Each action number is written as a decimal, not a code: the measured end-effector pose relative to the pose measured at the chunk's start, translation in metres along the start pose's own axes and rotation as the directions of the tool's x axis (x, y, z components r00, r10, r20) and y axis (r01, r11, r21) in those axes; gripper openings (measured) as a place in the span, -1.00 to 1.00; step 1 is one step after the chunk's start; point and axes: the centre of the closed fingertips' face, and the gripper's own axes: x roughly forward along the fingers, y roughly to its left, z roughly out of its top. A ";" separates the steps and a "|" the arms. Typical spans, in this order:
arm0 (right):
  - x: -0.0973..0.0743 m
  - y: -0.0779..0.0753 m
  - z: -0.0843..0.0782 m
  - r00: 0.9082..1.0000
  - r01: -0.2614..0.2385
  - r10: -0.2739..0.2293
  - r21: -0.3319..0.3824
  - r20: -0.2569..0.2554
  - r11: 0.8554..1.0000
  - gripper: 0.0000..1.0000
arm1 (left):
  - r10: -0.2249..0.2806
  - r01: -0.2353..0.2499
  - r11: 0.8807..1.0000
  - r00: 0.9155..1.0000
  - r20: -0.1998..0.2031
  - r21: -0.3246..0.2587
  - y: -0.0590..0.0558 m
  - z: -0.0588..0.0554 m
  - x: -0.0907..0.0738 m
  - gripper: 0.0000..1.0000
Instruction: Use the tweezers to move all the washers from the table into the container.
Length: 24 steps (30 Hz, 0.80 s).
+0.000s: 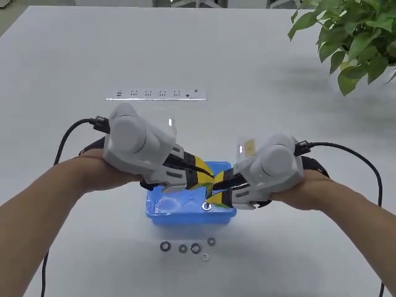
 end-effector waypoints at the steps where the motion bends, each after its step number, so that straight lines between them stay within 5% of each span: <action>1: -0.002 0.001 0.001 1.000 0.002 -0.002 0.011 0.008 1.000 -0.71 | 0.001 -0.001 1.000 1.000 0.001 -0.002 0.000 0.001 0.000 -0.90; 24: -0.044 0.024 0.001 0.991 0.104 -0.115 0.144 0.069 0.984 -0.35 | 0.013 -0.013 1.000 1.000 0.025 -0.003 -0.012 0.021 -0.016 -0.90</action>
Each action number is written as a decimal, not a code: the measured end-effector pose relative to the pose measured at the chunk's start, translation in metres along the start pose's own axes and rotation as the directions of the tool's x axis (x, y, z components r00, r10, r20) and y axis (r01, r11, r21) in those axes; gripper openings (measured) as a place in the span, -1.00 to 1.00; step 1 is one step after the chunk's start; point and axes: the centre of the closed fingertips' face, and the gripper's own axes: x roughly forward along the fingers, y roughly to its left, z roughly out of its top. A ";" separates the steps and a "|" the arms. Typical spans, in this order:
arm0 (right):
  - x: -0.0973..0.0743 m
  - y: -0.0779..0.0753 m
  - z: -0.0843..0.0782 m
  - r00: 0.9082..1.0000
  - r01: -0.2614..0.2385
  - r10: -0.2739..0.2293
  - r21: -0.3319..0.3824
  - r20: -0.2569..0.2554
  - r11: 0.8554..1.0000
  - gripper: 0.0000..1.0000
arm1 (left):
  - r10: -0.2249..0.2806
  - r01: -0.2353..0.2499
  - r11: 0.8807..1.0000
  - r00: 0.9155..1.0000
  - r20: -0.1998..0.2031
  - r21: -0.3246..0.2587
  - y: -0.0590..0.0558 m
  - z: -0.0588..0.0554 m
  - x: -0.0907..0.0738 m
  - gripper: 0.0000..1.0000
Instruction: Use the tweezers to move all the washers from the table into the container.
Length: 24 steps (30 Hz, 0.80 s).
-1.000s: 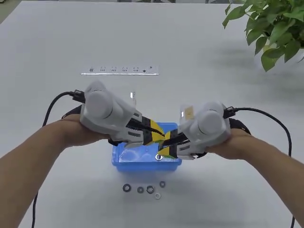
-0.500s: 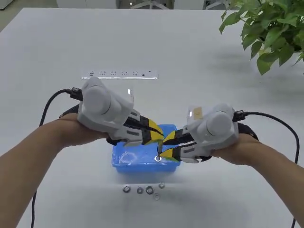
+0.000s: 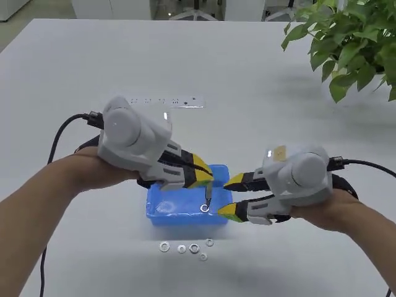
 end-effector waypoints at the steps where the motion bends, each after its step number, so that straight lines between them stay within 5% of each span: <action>1: -0.002 0.002 0.000 1.000 0.004 -0.004 -0.005 0.002 1.000 -0.33 | -0.001 0.001 1.000 1.000 0.002 -0.004 -0.001 0.001 0.000 -0.90; 12: -0.013 0.014 -0.007 1.000 0.007 -0.007 -0.002 -0.014 1.000 -0.18 | -0.014 0.013 1.000 1.000 0.019 0.005 -0.009 0.014 -0.011 -0.90; 24: -0.015 0.029 -0.011 1.000 -0.004 0.004 0.019 -0.011 1.000 0.06 | -0.031 0.031 0.999 0.999 0.012 0.012 -0.023 0.012 -0.010 -0.90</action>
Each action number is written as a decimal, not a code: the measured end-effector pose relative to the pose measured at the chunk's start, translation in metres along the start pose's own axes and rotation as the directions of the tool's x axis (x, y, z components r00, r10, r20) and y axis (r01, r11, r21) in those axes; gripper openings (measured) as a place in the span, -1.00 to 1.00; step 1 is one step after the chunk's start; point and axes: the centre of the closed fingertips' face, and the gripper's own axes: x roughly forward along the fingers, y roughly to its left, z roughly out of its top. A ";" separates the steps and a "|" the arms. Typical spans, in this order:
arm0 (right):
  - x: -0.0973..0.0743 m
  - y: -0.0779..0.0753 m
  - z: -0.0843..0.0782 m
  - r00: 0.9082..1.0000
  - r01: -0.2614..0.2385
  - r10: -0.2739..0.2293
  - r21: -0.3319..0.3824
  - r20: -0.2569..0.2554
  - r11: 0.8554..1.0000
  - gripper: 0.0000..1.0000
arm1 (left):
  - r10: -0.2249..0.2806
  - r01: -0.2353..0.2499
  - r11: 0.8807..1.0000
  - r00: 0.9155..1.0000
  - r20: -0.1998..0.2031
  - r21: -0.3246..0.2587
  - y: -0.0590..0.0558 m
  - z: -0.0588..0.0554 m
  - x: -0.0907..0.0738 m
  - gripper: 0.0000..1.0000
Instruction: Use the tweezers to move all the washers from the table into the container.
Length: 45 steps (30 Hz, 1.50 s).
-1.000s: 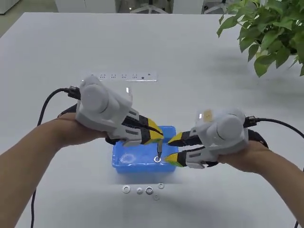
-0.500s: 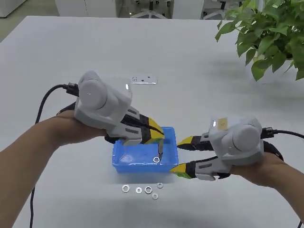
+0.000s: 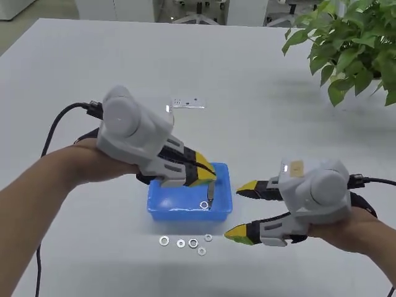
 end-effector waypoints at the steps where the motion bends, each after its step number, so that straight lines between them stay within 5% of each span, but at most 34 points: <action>1: 0.000 0.002 0.000 1.000 -0.002 0.002 0.000 0.004 1.000 0.08 | -0.002 0.002 1.000 1.000 0.000 -0.001 -0.002 -0.001 0.001 -0.90; 22: 0.004 0.007 -0.007 0.999 -0.032 0.032 -0.021 -0.014 0.999 0.10 | -0.044 0.045 0.999 0.998 -0.032 0.017 -0.022 -0.022 0.023 -0.90; 45: 0.012 0.014 -0.015 0.997 -0.065 0.064 -0.022 -0.045 0.998 0.07 | -0.074 0.075 0.997 0.996 -0.053 0.005 -0.026 -0.044 0.036 -0.90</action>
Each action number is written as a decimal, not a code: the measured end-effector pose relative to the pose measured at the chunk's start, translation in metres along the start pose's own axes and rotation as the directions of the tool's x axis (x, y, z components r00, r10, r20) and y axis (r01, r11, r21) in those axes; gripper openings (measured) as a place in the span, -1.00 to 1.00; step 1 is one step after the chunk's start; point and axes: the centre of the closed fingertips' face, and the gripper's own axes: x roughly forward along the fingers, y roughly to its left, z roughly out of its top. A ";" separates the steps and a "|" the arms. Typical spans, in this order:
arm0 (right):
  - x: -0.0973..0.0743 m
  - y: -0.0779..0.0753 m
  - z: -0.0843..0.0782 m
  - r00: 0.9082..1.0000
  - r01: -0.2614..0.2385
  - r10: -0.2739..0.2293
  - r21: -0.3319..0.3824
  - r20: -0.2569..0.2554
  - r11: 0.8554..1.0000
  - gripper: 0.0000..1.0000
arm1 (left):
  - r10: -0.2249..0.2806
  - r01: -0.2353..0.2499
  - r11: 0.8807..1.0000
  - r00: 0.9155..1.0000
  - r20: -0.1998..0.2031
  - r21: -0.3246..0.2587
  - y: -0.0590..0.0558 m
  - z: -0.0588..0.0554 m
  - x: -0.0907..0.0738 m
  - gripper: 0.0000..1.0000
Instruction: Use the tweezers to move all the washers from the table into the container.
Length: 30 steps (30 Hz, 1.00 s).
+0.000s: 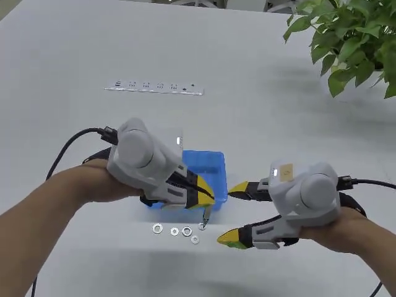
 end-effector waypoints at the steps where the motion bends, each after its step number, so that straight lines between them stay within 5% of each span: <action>1: 0.000 0.000 0.000 1.000 -0.001 0.001 0.000 -0.001 1.000 0.07 | -0.002 0.002 1.000 1.000 0.000 -0.003 -0.001 -0.001 0.001 -0.90; 30: 0.010 0.006 -0.001 0.999 -0.035 0.035 -0.013 -0.020 0.999 0.02 | -0.005 0.005 1.000 1.000 -0.001 -0.007 -0.004 -0.008 0.003 -0.90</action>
